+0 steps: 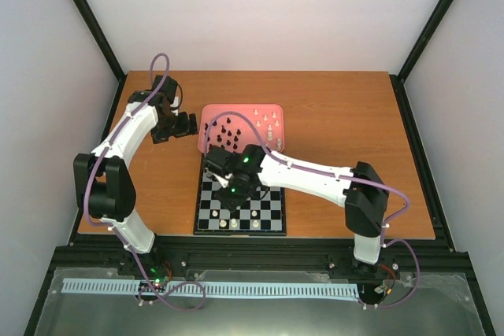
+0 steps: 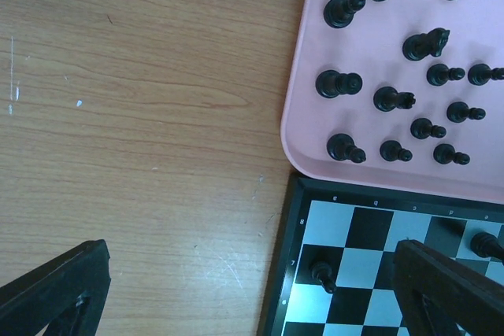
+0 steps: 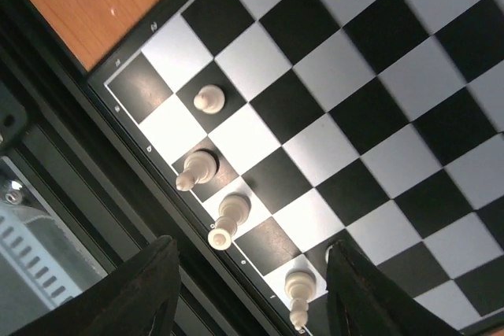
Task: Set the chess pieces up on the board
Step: Place the chess piece on the chessboard, then pick up the chess piece from the storage box.
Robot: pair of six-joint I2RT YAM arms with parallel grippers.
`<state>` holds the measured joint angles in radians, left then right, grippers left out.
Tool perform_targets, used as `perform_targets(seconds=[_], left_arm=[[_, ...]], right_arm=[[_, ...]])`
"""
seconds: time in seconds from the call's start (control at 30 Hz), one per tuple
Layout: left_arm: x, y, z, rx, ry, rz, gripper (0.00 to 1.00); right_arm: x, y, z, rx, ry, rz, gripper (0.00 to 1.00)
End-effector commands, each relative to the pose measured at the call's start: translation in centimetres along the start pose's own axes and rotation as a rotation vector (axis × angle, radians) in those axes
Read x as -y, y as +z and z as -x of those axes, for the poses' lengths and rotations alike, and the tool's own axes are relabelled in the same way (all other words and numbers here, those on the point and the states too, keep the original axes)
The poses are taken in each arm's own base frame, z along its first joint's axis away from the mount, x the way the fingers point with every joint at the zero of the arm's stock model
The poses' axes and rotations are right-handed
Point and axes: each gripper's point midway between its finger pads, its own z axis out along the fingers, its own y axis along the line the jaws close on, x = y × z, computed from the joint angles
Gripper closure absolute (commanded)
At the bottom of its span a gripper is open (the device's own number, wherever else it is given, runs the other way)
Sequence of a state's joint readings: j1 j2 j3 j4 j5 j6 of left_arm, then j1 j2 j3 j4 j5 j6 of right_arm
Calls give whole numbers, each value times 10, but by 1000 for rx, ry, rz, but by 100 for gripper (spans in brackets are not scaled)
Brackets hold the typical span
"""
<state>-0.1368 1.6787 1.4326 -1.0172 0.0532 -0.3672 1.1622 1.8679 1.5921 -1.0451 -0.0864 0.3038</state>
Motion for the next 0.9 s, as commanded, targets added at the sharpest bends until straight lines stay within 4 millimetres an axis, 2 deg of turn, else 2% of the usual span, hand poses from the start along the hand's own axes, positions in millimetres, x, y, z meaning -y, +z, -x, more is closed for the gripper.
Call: perform_targets(seconds=[0.0, 0.07, 0.3, 0.37, 0.5, 0.63, 0.7, 0.87], left_arm=[[7, -12, 7, 39, 0, -31, 0], [7, -12, 7, 38, 1, -36, 0], [10, -12, 7, 36, 2, -52, 0], [11, -13, 6, 33, 2, -56, 0], [10, -10, 5, 25, 4, -53, 0], [8, -5, 6, 19, 9, -32, 0], [6, -3, 7, 14, 10, -23, 0], [6, 3, 10, -3, 10, -10, 0]], right_arm=[[20, -37, 15, 71, 51, -13, 48], [42, -48, 24, 108, 115, -45, 48], [169, -83, 63, 245, 414, -208, 50], [200, -85, 71, 263, 469, -231, 51], [249, -78, 82, 263, 529, -252, 52], [280, -60, 90, 238, 542, -255, 56], [290, -44, 93, 202, 524, -264, 56], [302, -19, 101, 155, 493, -281, 55]])
